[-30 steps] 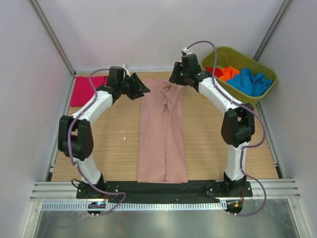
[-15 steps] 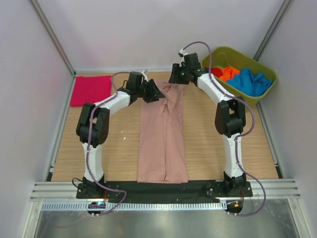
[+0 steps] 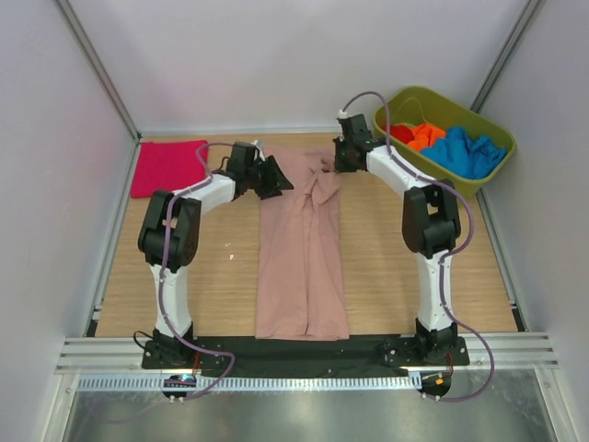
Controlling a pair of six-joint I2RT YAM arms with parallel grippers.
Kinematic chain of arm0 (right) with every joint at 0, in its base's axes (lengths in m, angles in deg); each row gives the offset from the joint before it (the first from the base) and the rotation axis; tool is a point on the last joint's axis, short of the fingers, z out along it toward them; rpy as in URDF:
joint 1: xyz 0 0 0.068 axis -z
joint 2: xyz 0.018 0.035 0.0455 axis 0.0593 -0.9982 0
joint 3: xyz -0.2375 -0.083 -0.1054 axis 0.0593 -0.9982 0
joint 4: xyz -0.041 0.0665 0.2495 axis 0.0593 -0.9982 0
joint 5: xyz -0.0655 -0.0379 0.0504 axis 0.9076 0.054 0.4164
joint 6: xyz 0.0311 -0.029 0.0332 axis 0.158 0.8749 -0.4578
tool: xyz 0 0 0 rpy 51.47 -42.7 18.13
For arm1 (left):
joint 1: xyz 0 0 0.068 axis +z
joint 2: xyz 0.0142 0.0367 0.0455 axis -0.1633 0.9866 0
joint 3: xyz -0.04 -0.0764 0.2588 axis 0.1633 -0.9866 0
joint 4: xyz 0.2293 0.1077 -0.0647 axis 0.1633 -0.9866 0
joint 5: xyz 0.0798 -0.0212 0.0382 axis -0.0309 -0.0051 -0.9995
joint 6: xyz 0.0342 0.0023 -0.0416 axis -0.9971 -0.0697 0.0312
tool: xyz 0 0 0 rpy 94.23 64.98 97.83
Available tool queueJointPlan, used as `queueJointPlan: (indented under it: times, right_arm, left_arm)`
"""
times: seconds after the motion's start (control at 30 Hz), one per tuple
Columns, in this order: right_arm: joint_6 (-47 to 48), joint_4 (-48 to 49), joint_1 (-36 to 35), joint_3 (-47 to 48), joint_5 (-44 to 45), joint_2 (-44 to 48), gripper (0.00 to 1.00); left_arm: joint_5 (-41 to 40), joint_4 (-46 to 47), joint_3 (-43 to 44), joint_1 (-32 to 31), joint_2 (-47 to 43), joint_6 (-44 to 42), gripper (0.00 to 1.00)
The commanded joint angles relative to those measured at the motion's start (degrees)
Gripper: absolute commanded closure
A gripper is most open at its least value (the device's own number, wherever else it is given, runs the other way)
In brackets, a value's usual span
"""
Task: Fold and stack the t-shirts
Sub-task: Fold the tshirt
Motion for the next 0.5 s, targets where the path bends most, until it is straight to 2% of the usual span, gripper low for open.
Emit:
queueJointPlan:
  times: [0.0,0.13,0.23,0.37,0.4,0.47]
  right_arm:
    - [-0.86,3.59,2.04,-7.41,11.62,11.24,0.98]
    - [-3.85,7.29,4.23,-19.71,18.13,17.15,0.90]
    - [-5.96,9.14,5.90,-24.38,19.02,20.22,0.82]
    - [-8.76,6.61,6.08,-24.84,21.38,21.90,0.69]
    - [-9.47,5.63,6.17,-24.49,21.65,22.25,0.63]
    - [-10.62,3.70,6.17,-23.88,19.56,23.57,0.59]
  left_arm:
    - [-1.95,-0.14,-0.48,1.00,-1.69,-1.37,0.49]
    - [-3.01,-2.16,0.40,1.09,-1.87,-1.90,0.48]
    - [-4.06,-4.70,1.27,1.00,-0.73,-2.52,0.48]
    - [-5.03,-6.55,2.51,1.09,0.50,-3.22,0.48]
    - [-5.38,-6.99,2.77,1.01,0.59,-3.31,0.48]
    - [-5.30,-7.61,2.86,1.01,0.16,-3.57,0.48]
